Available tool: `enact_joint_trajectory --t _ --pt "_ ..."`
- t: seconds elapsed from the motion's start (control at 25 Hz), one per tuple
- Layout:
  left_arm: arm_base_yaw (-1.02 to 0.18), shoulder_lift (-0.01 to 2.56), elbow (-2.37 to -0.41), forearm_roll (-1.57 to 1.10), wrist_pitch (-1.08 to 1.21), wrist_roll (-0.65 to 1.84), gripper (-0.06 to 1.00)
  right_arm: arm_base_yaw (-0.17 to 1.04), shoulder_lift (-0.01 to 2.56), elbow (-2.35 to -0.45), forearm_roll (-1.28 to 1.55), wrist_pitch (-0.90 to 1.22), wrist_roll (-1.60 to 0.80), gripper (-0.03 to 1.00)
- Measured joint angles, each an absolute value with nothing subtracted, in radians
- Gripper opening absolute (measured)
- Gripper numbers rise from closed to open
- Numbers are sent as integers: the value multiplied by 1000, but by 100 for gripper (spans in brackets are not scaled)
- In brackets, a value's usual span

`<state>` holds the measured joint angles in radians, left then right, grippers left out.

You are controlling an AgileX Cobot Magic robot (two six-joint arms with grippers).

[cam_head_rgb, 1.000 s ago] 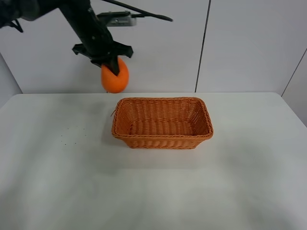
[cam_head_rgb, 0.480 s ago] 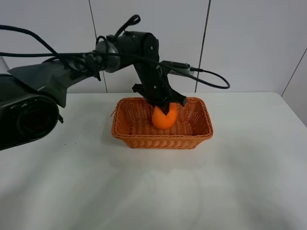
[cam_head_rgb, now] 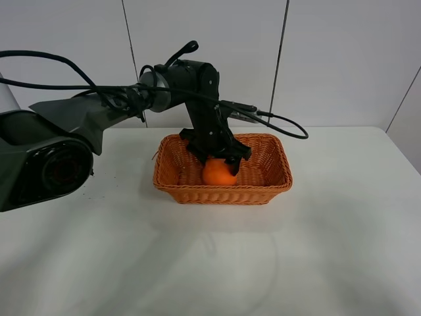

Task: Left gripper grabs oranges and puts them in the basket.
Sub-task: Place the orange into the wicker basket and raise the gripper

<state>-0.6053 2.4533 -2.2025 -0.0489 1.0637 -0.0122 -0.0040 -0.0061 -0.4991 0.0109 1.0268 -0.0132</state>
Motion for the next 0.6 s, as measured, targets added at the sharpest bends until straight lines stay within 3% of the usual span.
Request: enact_joint_trajectory --t 0.6 --pt "-466 2234 -2238 -51 1187 0 89 -4 -6 -499 11 1027 -13 69"
